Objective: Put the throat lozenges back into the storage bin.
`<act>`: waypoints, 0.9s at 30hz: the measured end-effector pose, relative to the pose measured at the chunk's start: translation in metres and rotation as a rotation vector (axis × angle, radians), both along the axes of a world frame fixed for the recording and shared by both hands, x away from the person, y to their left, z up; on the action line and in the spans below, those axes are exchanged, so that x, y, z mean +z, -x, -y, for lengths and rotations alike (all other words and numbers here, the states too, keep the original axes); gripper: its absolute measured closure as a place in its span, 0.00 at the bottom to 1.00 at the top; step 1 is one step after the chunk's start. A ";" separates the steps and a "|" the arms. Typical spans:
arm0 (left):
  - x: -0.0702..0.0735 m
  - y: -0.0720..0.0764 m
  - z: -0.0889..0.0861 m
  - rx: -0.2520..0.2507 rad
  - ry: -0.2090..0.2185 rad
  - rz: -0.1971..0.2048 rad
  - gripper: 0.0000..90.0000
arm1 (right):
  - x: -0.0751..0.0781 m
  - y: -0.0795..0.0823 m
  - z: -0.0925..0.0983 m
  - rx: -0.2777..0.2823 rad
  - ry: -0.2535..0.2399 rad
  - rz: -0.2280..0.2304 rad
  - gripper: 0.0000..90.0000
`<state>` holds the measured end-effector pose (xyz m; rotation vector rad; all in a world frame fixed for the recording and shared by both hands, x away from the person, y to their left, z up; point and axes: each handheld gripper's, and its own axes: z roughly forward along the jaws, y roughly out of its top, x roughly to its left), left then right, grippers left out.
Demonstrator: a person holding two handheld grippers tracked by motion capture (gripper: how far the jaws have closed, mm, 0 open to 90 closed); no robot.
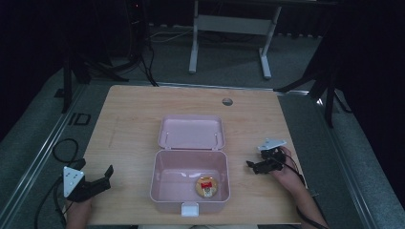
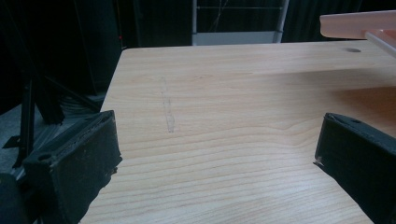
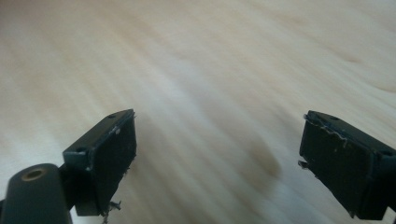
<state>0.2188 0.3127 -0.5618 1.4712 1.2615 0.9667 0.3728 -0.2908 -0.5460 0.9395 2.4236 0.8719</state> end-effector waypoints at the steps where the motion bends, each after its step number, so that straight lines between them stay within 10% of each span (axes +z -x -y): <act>1: 0.000 0.000 0.000 0.000 0.001 0.000 0.00 | 0.000 0.001 0.005 -0.029 -0.001 0.035 0.12; 14: 0.000 0.000 0.000 0.000 -0.001 -0.004 0.00 | -0.006 0.004 0.054 -0.389 -0.078 0.149 0.12; 27: 0.000 0.000 0.000 -0.001 0.006 -0.002 0.00 | -0.006 0.010 0.079 -0.573 -0.120 0.205 0.12</act>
